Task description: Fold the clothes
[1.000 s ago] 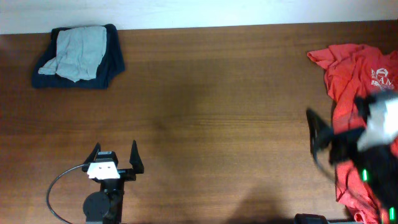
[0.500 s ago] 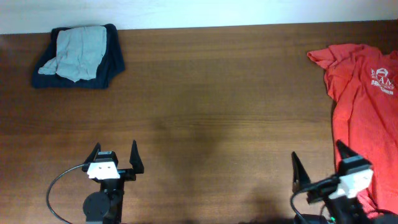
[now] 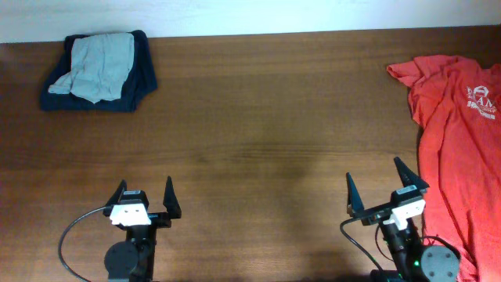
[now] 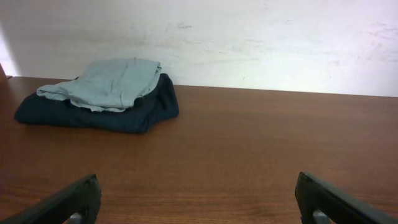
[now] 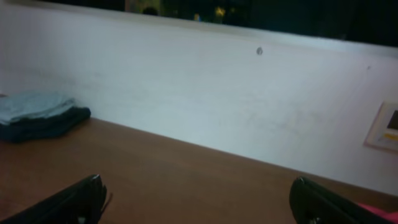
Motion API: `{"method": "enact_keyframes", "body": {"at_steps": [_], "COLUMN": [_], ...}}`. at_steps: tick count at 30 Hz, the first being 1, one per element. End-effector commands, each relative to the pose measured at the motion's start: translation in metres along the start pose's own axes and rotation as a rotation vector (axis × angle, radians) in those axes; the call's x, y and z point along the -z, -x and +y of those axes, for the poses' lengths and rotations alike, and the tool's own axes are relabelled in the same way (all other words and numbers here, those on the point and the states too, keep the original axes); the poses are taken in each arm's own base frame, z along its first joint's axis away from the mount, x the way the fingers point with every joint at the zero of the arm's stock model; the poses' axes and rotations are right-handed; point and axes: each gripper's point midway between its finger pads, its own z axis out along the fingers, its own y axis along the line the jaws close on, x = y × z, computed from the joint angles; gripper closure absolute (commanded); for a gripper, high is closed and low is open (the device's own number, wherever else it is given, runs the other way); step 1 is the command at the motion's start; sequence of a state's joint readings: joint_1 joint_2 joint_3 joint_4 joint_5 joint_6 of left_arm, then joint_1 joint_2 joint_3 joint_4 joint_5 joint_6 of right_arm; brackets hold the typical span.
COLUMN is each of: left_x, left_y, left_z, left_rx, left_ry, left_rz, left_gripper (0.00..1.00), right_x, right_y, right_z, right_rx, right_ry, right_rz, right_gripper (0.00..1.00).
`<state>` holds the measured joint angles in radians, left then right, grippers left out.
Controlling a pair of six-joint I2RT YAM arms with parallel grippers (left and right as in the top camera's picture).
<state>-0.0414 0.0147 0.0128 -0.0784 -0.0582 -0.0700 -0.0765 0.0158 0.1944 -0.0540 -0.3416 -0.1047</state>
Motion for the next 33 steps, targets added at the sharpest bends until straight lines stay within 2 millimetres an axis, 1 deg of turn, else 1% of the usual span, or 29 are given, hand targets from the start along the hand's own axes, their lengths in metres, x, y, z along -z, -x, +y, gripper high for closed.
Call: {"method": "enact_keyframes", "body": {"at_steps": [1,7,11,14,20,22,33], "left_x": [0.000,0.000,0.000,0.000,0.000,0.000,0.000], "left_y": [0.000,0.000,0.000,0.000,0.000,0.000,0.000], "left_z": [0.000,0.000,0.000,0.000,0.000,0.000,0.000], "left_rx": [-0.018,-0.018,-0.018,-0.018,-0.018,-0.018,-0.018], "left_ry": [-0.005,-0.005,-0.005,-0.005,-0.005,-0.005,-0.005], "left_rz": [-0.004,-0.004,-0.004,-0.004,-0.004,-0.004,-0.004], "left_gripper": [0.01,0.01,0.00,0.01,0.01,0.01,0.01], "right_x": [-0.003,-0.005,-0.006,-0.006,-0.005,-0.004,-0.003], "right_y": [-0.012,-0.032,-0.054,-0.066,-0.082,-0.092,-0.093], "right_z": [-0.005,-0.009,-0.017,-0.016,-0.015,-0.013,-0.013], "right_rx": [-0.009,-0.030,-0.107,-0.120,-0.130,-0.141,-0.139], "right_ry": [-0.044,-0.070,-0.126,-0.129,-0.130,-0.127,-0.127], "right_rz": [-0.008,0.025,0.067,0.090,0.139,0.183,0.188], "right_gripper": [0.01,0.01,0.01,0.01,0.01,0.01,0.01]}}
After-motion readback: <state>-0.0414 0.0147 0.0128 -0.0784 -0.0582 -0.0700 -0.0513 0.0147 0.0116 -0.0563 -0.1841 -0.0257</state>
